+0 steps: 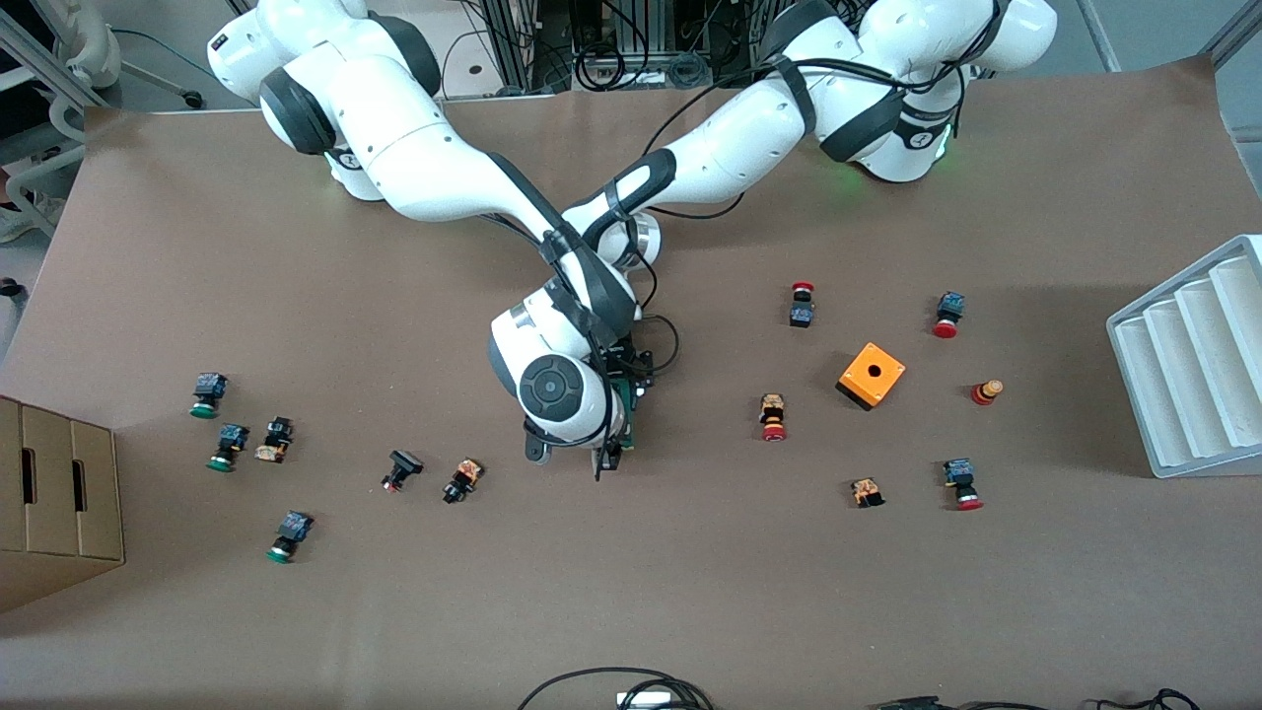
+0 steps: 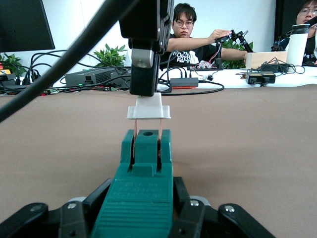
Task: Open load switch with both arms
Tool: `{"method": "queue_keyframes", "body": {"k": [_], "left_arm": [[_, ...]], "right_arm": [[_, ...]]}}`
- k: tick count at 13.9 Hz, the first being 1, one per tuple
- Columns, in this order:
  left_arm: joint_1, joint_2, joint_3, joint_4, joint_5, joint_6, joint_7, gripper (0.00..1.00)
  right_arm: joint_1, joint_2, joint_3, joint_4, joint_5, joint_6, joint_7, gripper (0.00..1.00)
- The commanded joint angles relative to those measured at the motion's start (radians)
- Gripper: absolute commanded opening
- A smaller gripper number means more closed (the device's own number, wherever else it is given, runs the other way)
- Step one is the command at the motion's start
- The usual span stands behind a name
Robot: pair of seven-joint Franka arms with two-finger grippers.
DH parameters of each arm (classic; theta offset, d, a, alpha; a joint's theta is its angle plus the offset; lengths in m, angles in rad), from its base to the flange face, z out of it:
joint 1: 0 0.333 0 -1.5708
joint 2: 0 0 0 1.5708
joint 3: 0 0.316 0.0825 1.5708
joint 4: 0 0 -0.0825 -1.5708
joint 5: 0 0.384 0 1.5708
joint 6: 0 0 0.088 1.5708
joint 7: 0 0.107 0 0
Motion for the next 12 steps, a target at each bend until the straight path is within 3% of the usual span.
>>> {"method": "queue_keyframes", "body": {"k": [1, 12], "left_arm": [[-0.014, 0.016, 0.01, 0.033, 0.016, 0.014, 0.012, 0.51], [-0.014, 0.014, 0.01, 0.036, 0.014, 0.015, 0.013, 0.51]], "right_arm": [[0.025, -0.047, 0.006, -0.105, 0.034, -0.011, 0.0, 0.08], [0.044, -0.07, 0.013, -0.147, 0.032, -0.012, 0.003, 0.08]]}}
